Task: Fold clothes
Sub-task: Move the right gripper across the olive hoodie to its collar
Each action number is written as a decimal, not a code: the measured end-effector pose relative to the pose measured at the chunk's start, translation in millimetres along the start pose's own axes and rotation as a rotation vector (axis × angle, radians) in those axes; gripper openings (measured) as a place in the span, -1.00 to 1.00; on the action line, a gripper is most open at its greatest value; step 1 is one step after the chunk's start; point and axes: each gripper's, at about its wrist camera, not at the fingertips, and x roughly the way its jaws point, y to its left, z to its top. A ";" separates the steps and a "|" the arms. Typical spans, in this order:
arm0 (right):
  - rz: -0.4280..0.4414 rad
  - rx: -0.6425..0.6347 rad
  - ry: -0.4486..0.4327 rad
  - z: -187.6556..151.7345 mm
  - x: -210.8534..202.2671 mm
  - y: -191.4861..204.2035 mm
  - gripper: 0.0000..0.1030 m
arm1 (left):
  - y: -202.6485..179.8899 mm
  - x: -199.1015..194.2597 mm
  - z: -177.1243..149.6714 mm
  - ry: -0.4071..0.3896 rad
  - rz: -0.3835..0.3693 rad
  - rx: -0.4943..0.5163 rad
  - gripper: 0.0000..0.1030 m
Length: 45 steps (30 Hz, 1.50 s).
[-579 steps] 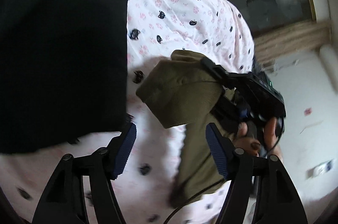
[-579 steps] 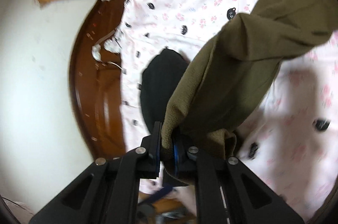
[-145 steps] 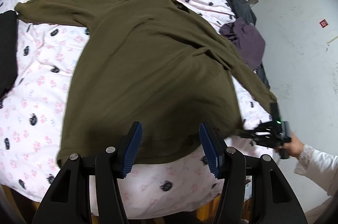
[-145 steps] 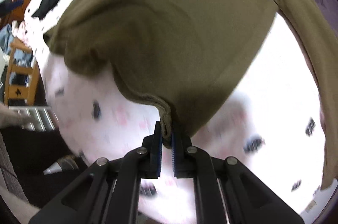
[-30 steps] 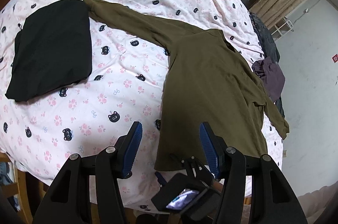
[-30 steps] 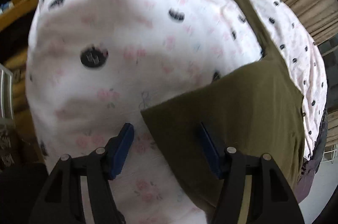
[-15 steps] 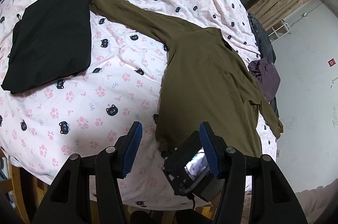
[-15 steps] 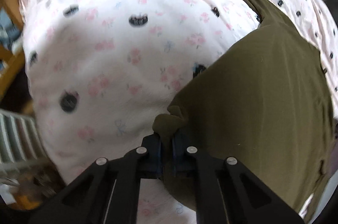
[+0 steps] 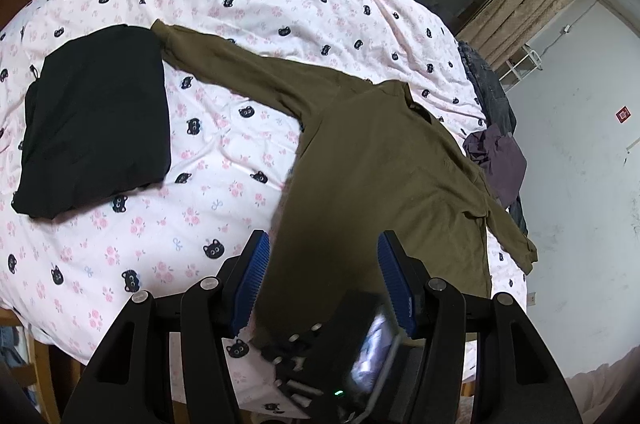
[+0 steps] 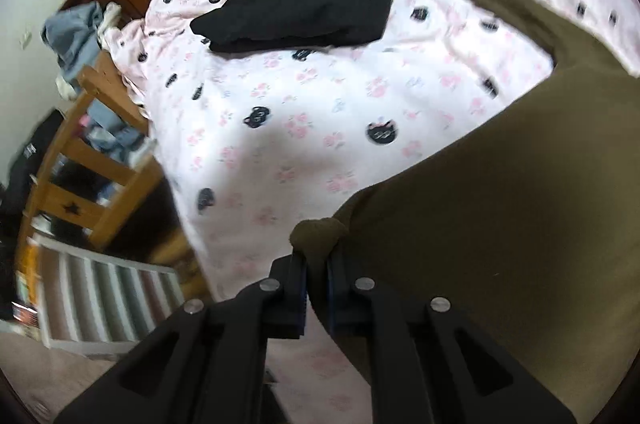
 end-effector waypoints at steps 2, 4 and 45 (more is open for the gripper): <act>0.020 -0.018 0.023 -0.2 12.5 6.4 -0.82 | -4.2 4.0 1.1 0.005 0.001 0.009 -0.01; 0.024 0.006 0.080 -5.4 36.5 0.4 -0.82 | -8.7 8.8 1.1 0.015 0.000 0.011 -0.01; -0.766 0.621 0.042 62.5 -113.9 -634.3 0.59 | -156.4 204.5 15.1 0.095 -0.151 -0.077 -0.01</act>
